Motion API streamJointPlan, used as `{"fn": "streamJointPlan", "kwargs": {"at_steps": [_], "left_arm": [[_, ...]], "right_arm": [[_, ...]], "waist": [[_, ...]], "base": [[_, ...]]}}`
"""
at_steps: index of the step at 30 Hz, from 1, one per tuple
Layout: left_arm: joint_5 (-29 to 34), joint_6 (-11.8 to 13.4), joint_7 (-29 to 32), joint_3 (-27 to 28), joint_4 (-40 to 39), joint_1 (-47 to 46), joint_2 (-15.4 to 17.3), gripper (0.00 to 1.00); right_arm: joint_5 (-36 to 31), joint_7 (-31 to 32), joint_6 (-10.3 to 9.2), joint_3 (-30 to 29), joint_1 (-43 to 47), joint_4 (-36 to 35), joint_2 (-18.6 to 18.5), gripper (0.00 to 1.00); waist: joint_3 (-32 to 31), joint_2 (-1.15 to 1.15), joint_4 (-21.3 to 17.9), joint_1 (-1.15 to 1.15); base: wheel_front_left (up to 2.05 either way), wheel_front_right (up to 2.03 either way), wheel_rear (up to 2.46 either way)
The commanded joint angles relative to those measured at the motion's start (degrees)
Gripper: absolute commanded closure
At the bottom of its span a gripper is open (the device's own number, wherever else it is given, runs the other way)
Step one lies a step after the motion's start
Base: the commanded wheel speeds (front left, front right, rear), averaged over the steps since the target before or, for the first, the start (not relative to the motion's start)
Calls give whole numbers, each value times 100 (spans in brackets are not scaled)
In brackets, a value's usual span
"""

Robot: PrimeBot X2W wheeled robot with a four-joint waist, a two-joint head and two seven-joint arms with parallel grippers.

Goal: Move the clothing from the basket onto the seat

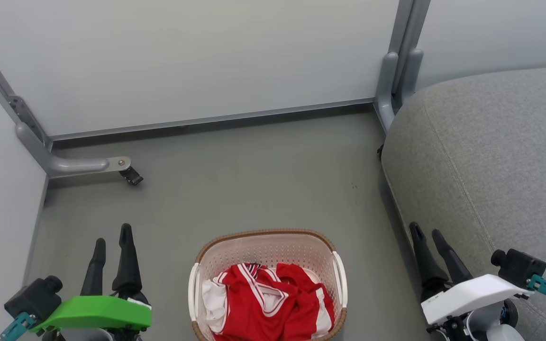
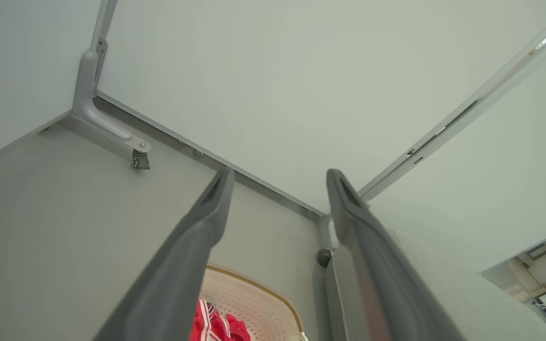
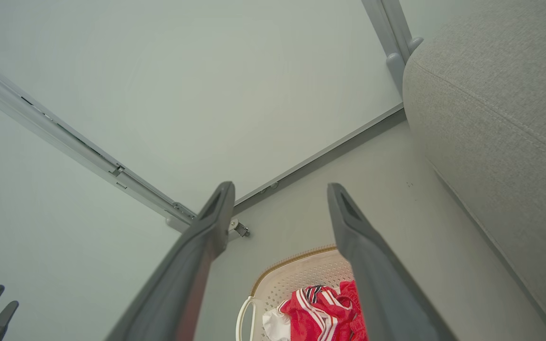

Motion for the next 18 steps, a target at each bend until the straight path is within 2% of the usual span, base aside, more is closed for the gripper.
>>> {"fn": "streamJointPlan", "kwargs": {"at_steps": [1,18], "left_arm": [[179,31,-61,-25,-108,23,41,0],[1064,5,-333,-132,-263,162,48,0]], "right_arm": [[-187,-71,2,34,31,-86,-39,0],[-1223,-346,2,225,131,-117,-48,0]], "waist": [[-9,0,0,0],[-44,0,28,0]], "base": [[0,0,0],[0,0,0]]}}
